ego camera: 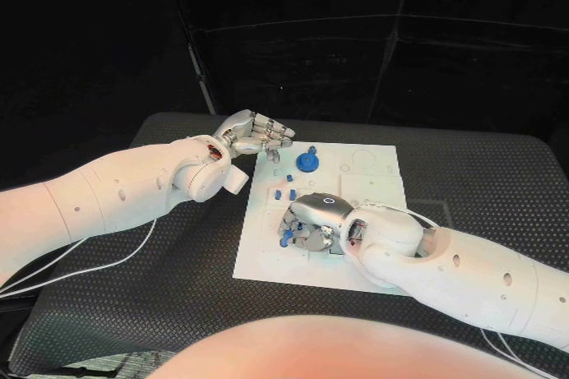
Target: Assemble the parts on the task board
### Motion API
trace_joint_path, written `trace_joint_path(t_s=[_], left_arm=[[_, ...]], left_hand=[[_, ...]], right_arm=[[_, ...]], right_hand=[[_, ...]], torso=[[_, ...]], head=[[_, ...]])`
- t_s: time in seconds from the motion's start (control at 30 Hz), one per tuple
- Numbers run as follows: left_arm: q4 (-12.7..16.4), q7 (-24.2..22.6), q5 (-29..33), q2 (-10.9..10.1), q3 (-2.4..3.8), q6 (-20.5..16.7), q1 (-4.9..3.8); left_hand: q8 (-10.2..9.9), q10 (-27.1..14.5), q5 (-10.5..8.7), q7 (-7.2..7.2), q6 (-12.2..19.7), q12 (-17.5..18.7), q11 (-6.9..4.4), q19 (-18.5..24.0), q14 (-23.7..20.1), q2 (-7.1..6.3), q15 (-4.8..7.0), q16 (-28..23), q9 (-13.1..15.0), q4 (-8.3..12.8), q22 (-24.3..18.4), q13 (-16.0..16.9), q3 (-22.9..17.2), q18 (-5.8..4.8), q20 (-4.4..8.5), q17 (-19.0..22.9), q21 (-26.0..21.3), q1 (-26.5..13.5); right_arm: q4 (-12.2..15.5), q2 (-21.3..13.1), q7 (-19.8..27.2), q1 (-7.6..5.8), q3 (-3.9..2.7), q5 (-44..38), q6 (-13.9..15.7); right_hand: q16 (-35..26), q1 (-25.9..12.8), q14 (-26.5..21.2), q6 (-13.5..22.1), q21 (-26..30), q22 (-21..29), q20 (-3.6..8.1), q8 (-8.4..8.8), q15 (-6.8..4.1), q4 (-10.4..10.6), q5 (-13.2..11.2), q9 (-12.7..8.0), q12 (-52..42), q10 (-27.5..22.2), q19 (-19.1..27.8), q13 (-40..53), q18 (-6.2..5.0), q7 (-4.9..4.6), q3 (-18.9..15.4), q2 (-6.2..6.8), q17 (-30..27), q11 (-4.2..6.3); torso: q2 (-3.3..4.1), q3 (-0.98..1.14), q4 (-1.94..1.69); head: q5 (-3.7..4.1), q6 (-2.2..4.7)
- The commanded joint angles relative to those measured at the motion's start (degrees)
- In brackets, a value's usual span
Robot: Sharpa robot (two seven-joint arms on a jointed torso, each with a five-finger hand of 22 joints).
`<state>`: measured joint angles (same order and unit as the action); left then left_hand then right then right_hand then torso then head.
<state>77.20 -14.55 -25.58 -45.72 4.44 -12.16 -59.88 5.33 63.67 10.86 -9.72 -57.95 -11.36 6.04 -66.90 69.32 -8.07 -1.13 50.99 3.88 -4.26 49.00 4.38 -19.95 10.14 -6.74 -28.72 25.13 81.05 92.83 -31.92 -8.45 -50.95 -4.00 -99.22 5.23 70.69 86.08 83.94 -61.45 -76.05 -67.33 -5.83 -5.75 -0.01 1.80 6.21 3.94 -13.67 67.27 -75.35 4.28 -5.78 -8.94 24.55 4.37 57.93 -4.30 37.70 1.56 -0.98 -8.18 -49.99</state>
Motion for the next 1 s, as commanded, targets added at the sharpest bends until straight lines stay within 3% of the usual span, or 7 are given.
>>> trace_joint_path(t_s=[0.03,0.2,0.33,0.8,1.0], left_arm=[[0.07,-1.18,-0.48,0.02,0.07,0.01,-0.08],[0.04,-1.14,-0.48,0.06,0.07,0.03,-0.08],[0.03,-1.12,-0.48,0.08,0.07,0.06,-0.08],[-0.10,-0.97,-0.48,0.15,0.07,0.26,-0.08],[-0.17,-0.85,-0.48,0.18,0.07,0.41,-0.08]], left_hand=[[0.08,-0.37,-0.26,-0.19,-0.19,-0.21,-0.07,0.21,-0.39,0.51,0.04,-0.24,0.05,0.20,-0.07,0.03,-0.05,0.29,-0.06,0.07,-0.24,0.20],[0.08,-0.37,-0.26,-0.19,-0.19,-0.21,-0.07,0.21,-0.39,0.51,0.04,-0.24,0.05,0.20,-0.07,0.03,-0.05,0.29,-0.06,0.07,-0.24,0.20],[0.08,-0.37,-0.26,-0.19,-0.19,-0.21,-0.07,0.21,-0.39,0.51,0.04,-0.24,0.05,0.20,-0.07,0.03,-0.05,0.29,-0.06,0.07,-0.24,0.20],[0.09,-0.38,-0.26,-0.19,-0.19,-0.23,-0.07,0.20,-0.40,0.52,0.04,-0.24,0.05,0.20,-0.08,0.03,-0.04,0.29,-0.06,0.08,-0.24,0.19],[0.12,-0.40,-0.28,-0.21,-0.23,-0.29,-0.05,0.20,-0.41,0.54,0.02,-0.26,0.05,0.19,-0.11,0.03,-0.01,0.28,-0.07,0.10,-0.28,0.17]], right_arm=[[-0.09,0.20,-0.94,0.03,0.10,-2.00,-1.16],[0.09,0.42,-0.57,0.04,0.96,-2.56,-1.03],[0.12,0.65,-0.17,0.04,1.27,-2.65,-0.47],[0.37,0.74,-0.40,0.06,1.45,-2.69,2.64],[0.76,0.41,0.16,0.15,1.46,-2.50,6.25]], right_hand=[[0.03,-1.13,0.93,-0.22,-0.05,0.19,0.01,0.13,-0.29,0.06,0.36,0.00,0.55,-0.08,0.35,0.06,0.44,-0.02,0.40,0.25,-0.24,-0.16],[-0.13,-4.56,0.75,2.47,0.33,0.68,-0.61,1.77,0.56,0.97,2.91,-0.29,2.65,-2.69,0.85,-0.53,0.39,-0.99,-0.59,2.29,-0.67,-1.23],[-0.17,-5.76,0.66,4.28,0.64,1.11,-0.96,2.25,0.81,1.27,2.99,-0.32,3.49,-3.86,1.19,-0.56,0.26,-0.96,-1.25,3.17,-0.88,-1.51],[-0.28,-6.47,0.53,6.07,1.33,2.12,-1.14,2.20,0.91,1.34,3.00,-0.26,4.03,-4.97,1.89,-0.50,0.00,-0.81,-1.75,3.54,-1.23,-1.62],[-1.81,-7.14,-0.28,8.14,3.53,5.28,-1.43,2.16,1.28,1.28,2.92,-0.23,4.80,-8.28,4.12,-0.57,-0.68,-1.01,-2.87,3.98,-3.75,-2.07]], torso=[[0.00,0.01,0.03],[-0.04,-0.01,-0.01],[0.00,0.00,-0.02],[0.01,0.02,0.02],[0.00,0.02,0.03]], head=[[-0.03,-0.01],[0.03,-0.01],[0.02,-0.01],[0.05,-0.01],[0.15,-0.01]])
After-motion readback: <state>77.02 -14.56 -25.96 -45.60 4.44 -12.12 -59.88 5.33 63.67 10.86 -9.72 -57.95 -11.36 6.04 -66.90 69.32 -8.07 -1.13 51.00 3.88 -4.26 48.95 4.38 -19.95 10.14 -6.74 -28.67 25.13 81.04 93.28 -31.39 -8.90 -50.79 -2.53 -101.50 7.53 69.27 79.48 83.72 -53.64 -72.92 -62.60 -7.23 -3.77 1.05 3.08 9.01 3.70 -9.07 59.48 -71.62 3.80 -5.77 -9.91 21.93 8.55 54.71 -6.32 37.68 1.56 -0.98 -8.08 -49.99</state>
